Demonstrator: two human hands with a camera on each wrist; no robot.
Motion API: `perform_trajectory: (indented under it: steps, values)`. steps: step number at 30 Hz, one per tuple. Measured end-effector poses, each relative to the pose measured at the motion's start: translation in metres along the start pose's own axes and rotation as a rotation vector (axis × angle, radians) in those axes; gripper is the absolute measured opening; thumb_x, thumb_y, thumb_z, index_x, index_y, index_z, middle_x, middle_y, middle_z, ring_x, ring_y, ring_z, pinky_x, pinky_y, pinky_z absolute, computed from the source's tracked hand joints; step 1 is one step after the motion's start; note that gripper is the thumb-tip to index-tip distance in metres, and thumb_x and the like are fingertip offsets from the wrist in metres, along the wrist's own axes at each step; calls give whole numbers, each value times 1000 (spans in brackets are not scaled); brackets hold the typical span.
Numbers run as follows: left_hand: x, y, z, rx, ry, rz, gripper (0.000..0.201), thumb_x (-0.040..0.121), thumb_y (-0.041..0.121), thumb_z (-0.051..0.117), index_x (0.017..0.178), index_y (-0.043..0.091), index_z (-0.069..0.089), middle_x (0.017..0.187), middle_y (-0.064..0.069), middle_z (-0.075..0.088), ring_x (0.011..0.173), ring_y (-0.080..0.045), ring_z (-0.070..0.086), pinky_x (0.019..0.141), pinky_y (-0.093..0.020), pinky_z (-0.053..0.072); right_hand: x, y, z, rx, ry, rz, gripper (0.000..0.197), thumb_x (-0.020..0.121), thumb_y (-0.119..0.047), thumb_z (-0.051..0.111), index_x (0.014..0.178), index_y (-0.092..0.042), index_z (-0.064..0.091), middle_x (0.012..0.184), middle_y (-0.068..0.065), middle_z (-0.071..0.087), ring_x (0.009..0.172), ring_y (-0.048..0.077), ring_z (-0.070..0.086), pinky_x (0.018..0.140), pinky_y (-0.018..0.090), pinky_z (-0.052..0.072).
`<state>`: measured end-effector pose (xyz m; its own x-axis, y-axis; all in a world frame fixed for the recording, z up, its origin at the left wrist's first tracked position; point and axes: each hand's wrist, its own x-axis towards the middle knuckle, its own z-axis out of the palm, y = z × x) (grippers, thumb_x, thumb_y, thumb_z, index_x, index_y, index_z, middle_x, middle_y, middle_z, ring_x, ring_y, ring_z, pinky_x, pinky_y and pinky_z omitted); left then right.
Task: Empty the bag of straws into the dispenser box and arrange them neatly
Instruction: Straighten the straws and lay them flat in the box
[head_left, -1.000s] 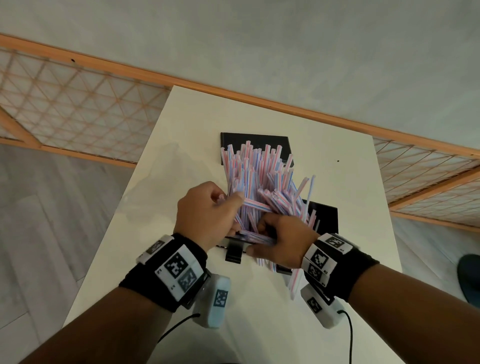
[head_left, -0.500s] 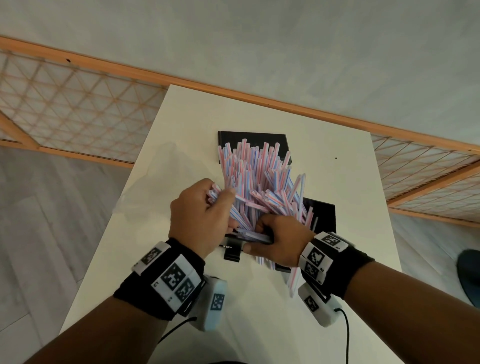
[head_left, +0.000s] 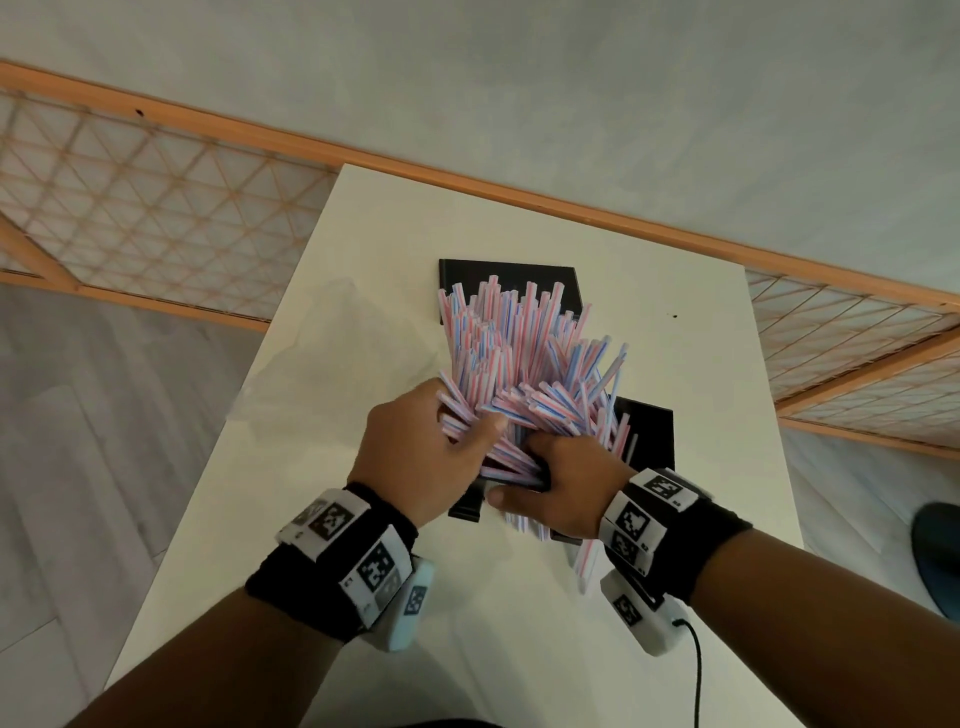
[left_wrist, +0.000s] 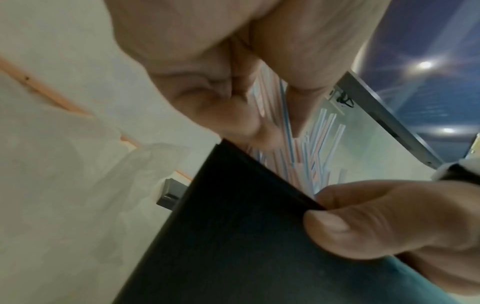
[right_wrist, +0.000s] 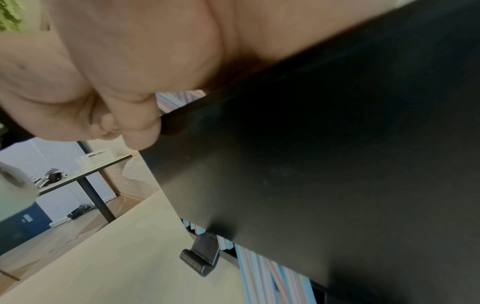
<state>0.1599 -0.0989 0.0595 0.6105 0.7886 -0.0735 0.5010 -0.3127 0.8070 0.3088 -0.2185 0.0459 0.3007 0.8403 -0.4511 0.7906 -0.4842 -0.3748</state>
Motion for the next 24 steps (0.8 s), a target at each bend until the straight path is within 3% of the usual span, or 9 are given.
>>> perform_trajectory:
  steps: [3,6,8,12,14,17,19,21,24]
  values:
    - [1,-9,7,-96,129,29,65,77,74,58,101,14,54,96,1,58,87,-18,56,75,-26,43,2,-1,2,-12,-36,6,43,80,-72,58,70,-35,37,64,-12,49,59,3,45,59,21,35]
    - [1,-11,14,-324,-47,-11,78,87,77,34,128,14,52,123,-3,60,119,-20,55,106,-41,41,4,-2,6,-56,-64,24,46,80,-78,50,75,-32,46,66,-11,52,67,14,54,68,25,40]
    - [-2,-8,18,-472,-135,-45,60,94,76,30,126,28,50,134,7,56,127,-8,50,112,-34,34,7,-1,8,-97,-39,15,55,79,-81,46,74,-26,50,63,-4,53,63,16,55,61,27,39]
    - [0,-13,27,-653,62,-211,107,76,87,33,152,12,30,154,-14,42,139,-21,43,113,-27,34,8,2,7,-156,-42,26,71,71,-91,34,66,-23,53,58,0,54,57,17,55,59,29,45]
    - [-2,-8,27,-635,97,-176,104,76,81,30,157,16,29,158,-2,40,141,-9,39,109,-15,30,7,4,9,-139,-45,22,68,70,-92,32,68,-26,51,60,-3,55,61,19,57,64,30,49]
    - [-1,-10,27,-542,154,-97,80,91,68,35,148,14,49,144,5,55,132,-6,50,107,-10,35,4,3,6,-105,-32,29,61,77,-84,42,60,-26,46,54,-4,50,53,13,51,60,28,43]
    - [4,-14,20,-438,263,-120,59,92,53,45,131,11,60,114,6,65,102,-6,61,83,3,36,2,0,1,-119,-58,68,65,77,-83,44,56,-22,47,50,-2,48,50,11,49,58,28,41]
    - [10,-17,13,-276,298,-125,31,97,39,53,111,13,61,86,9,62,75,-1,57,65,0,34,0,-2,-2,-88,-69,68,59,80,-78,49,57,-24,45,51,-3,46,50,8,46,54,25,36]
    - [11,-25,11,-92,207,-101,17,103,17,52,94,6,61,73,0,63,63,0,51,58,-6,34,-2,-6,-5,-47,-90,39,49,86,-71,51,61,-31,39,56,-8,44,53,1,40,49,15,26]
